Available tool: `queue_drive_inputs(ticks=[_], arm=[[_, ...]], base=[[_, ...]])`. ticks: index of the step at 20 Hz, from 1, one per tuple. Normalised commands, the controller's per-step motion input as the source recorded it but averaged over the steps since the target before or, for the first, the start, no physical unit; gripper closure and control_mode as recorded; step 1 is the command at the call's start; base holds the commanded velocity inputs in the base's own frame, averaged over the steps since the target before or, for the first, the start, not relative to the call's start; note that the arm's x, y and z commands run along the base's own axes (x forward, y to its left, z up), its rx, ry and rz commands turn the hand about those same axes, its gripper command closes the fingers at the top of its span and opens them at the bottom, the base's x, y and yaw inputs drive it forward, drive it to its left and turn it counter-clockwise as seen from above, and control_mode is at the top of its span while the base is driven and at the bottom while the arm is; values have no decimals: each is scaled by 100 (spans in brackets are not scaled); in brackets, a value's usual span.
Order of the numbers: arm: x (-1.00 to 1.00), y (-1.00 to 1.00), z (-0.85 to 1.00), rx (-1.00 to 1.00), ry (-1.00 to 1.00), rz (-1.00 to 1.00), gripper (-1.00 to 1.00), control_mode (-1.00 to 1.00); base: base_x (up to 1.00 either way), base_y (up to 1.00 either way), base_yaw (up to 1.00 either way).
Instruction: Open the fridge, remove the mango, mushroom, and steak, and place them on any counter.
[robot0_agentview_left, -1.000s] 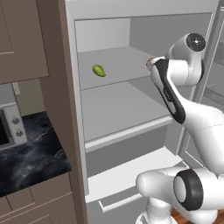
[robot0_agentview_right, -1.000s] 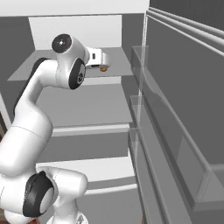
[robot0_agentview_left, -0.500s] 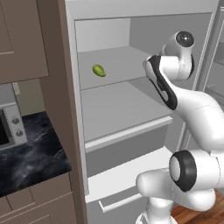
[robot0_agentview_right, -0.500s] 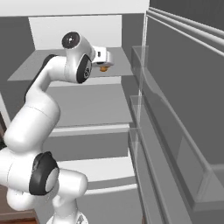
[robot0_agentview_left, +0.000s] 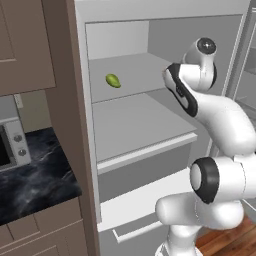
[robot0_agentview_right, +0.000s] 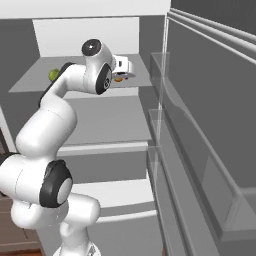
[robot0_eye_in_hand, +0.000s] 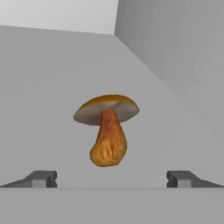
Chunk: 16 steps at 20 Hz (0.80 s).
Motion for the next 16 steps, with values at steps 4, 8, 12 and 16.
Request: queue_drive_inputs(ticks=[4, 8, 12, 16], arm=[[45, 0, -18, 0, 0, 0, -100, -100], [48, 0, -8, 0, 0, 0, -100, -100], [45, 0, -12, 1, 0, 0, -100, -100], [17, 0, -15, 1, 0, 0, 100, -100]], base=[[0, 0, 0], [0, 0, 0], [0, 0, 0], [0, 0, 0]])
